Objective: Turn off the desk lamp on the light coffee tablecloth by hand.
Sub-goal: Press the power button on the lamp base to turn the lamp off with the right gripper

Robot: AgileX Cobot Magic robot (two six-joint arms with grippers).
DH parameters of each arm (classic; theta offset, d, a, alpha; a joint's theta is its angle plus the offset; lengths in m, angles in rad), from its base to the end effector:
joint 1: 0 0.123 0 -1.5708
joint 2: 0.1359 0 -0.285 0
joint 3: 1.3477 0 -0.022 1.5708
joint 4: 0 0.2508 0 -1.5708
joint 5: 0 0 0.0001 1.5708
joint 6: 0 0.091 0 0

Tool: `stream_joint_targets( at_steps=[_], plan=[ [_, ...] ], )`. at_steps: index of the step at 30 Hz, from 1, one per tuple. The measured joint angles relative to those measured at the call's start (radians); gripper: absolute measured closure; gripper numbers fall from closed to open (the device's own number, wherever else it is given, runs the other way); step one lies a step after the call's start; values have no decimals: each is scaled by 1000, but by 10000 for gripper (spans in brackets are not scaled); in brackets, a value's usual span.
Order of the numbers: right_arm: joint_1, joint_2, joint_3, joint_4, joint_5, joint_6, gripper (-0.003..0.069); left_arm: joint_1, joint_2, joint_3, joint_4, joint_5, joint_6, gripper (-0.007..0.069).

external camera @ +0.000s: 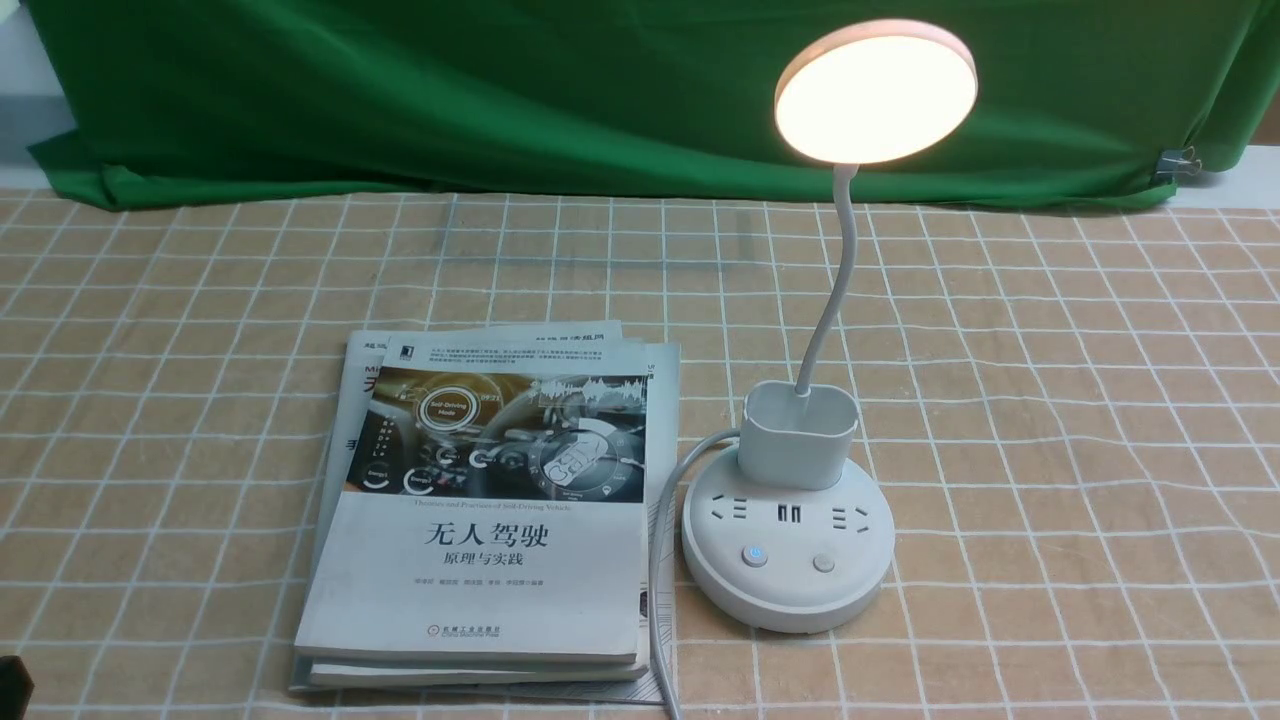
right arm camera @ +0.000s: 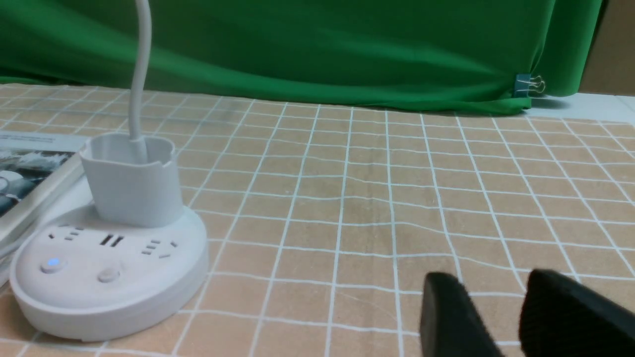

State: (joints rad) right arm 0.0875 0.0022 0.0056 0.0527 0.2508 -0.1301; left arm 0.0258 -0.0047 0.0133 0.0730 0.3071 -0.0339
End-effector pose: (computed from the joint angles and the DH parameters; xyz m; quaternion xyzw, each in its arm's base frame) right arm 0.0553 0.0061 0.1885 -0.0678 0.7619 0.0077 0.6441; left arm 0.0543 0.0034 0.1813 -0.0030 0.7828 0.0278 0.6216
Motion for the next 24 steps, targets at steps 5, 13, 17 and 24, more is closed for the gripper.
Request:
stream_joint_targets(
  at_steps=[5,13,17,24],
  plan=[
    [0,0,0,0,0,0,420,0,0,0,0,0,0,620],
    [0,0,0,0,-2,0,420,0,0,0,0,0,0,620],
    [0,0,0,43,-65,71,420,0,0,0,0,0,0,620],
    [0,0,0,121,-267,460,420,0,0,0,0,0,0,620]
  ],
)
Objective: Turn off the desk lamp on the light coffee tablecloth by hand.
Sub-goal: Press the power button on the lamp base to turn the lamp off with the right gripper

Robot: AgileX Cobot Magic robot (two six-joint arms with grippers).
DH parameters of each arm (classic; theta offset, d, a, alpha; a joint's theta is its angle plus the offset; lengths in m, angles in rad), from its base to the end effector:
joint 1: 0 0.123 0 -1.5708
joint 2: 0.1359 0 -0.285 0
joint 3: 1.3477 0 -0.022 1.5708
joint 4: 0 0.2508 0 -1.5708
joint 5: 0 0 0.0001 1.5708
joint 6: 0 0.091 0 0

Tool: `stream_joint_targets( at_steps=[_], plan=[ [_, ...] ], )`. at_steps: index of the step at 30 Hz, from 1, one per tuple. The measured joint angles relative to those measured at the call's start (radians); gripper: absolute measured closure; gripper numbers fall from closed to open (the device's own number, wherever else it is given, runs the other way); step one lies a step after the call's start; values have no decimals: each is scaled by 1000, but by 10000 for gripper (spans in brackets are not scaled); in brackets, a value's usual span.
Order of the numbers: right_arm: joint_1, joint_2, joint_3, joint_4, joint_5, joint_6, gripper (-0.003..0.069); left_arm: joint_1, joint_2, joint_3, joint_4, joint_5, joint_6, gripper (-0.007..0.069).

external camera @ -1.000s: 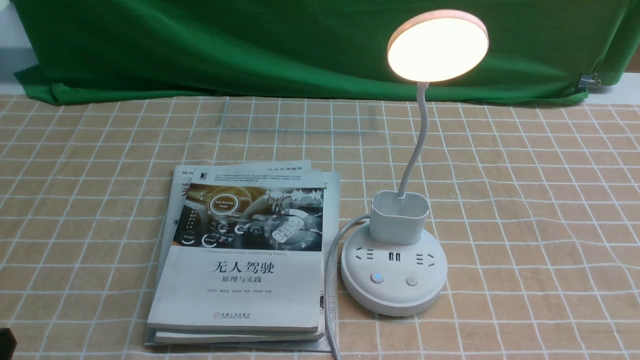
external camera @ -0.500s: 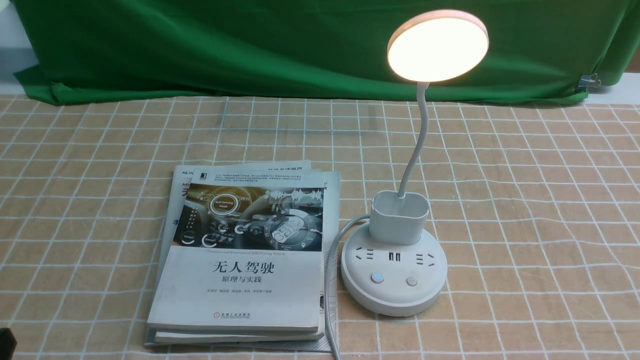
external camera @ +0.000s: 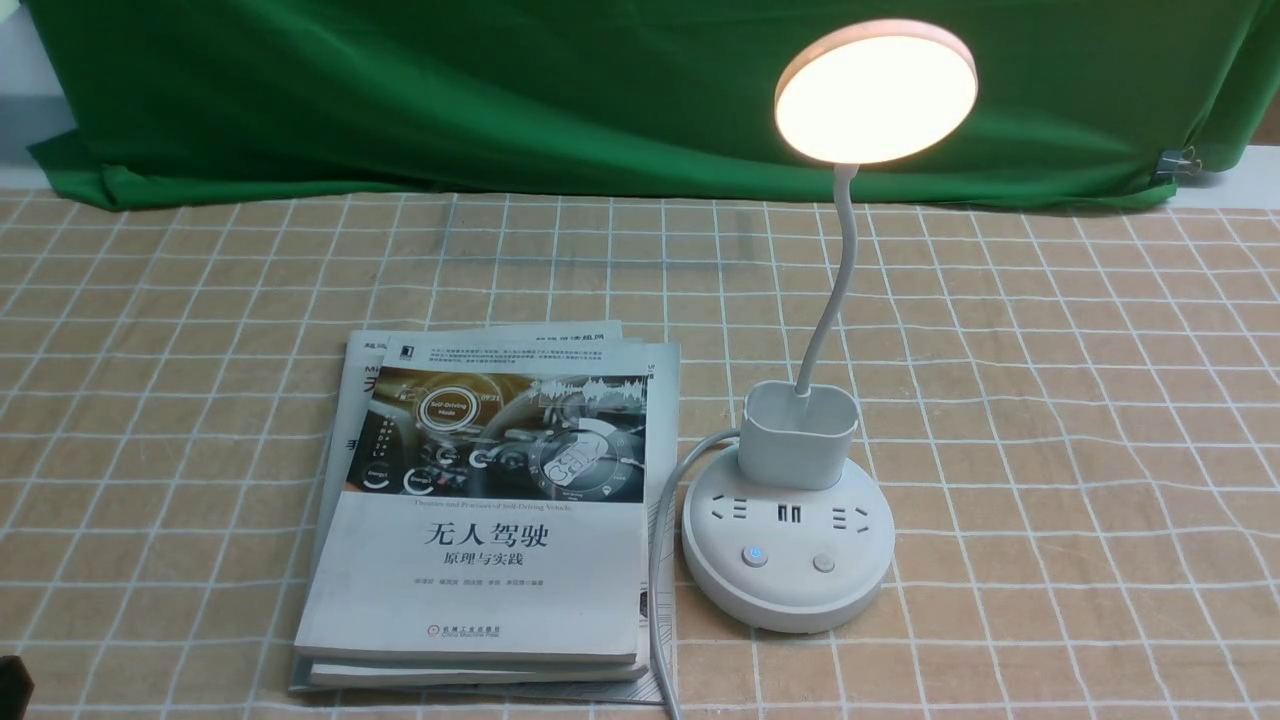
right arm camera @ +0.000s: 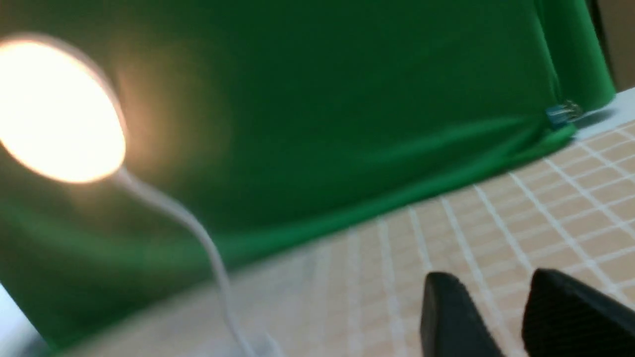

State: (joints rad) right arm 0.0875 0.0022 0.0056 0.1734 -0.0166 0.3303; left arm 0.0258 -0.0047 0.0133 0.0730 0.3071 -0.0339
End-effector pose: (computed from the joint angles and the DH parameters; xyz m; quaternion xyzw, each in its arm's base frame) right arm 0.0564 0.0047 0.2127 0.1400 0.6577 0.2147 0.7083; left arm 0.0543 0.0034 0.1813 -0.0030 0.7828 0.0278 0.6216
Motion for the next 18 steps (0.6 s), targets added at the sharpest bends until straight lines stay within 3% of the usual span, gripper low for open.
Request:
stream_joint_targets(
  at_steps=[8,11,15,18],
  plan=[
    [0,0,0,5,-60,100,428,0,0,0,0,0,0,620],
    [5,26,-58,5,82,79,497,0,0,0,0,0,0,620],
    [29,169,-249,7,301,-61,607,0,0,0,0,0,0,620],
    [49,342,-414,7,515,-180,618,0,0,0,0,0,0,620]
  ],
)
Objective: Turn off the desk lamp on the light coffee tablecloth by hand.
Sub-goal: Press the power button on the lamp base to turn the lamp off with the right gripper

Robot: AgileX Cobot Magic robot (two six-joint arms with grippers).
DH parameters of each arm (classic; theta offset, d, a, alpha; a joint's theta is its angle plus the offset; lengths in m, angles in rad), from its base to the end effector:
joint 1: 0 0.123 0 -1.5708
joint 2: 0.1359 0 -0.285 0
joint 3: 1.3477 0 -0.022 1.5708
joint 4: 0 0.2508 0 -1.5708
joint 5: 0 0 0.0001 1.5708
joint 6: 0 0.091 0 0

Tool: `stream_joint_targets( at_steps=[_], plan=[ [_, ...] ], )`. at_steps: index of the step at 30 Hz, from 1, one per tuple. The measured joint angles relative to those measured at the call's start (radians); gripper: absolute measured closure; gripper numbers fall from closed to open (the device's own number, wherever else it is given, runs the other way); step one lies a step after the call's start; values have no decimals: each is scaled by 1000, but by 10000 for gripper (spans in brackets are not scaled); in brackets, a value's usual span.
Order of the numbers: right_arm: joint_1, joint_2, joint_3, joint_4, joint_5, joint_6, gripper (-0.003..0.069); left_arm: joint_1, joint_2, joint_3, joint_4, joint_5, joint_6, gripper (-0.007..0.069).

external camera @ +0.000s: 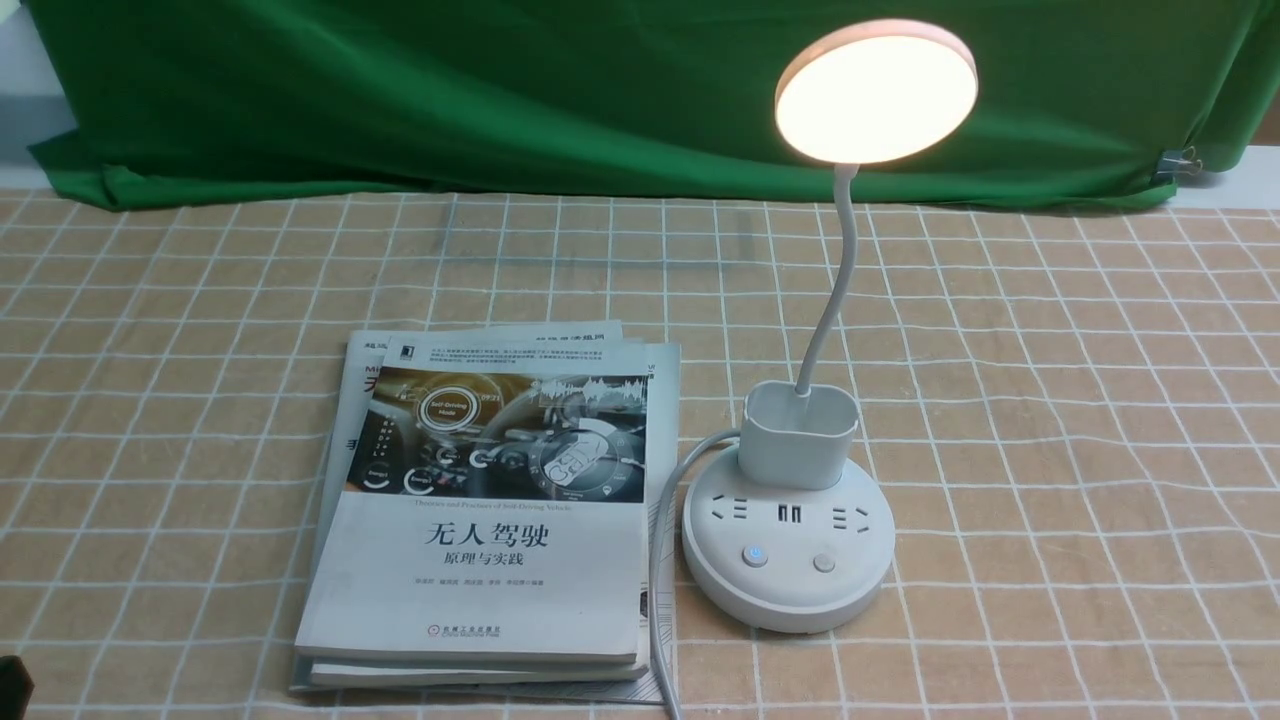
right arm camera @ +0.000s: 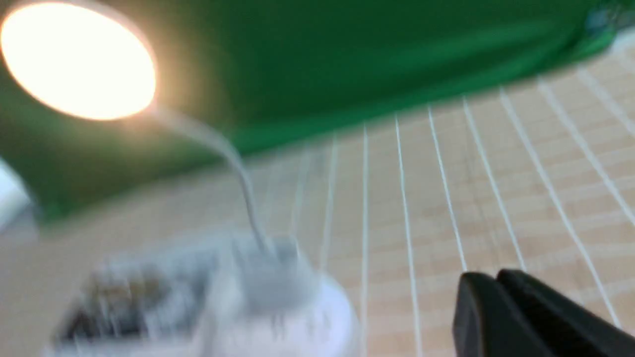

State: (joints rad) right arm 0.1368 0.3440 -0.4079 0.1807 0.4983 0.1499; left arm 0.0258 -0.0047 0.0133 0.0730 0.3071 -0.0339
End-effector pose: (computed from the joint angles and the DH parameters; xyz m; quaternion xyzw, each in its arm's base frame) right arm 0.0755 0.0183 0.2837 0.0455 0.8150 0.1617 0.5546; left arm 0.0543 0.0034 0.1813 -0.0030 0.7828 0.0278 0.6216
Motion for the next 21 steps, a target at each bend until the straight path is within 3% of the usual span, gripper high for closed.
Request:
stream_joint_targets(
  at_steps=[4,11,17,21],
  plan=[
    [9,267,-173,0,247,-113,618,0,0,0,0,0,0,620],
    [46,637,-320,-1,380,-195,613,0,0,0,0,0,0,620],
    [326,962,-489,-39,363,-199,626,0,0,0,0,0,0,620],
    [452,1128,-585,-58,367,-197,627,0,0,0,0,0,0,620]
  ],
)
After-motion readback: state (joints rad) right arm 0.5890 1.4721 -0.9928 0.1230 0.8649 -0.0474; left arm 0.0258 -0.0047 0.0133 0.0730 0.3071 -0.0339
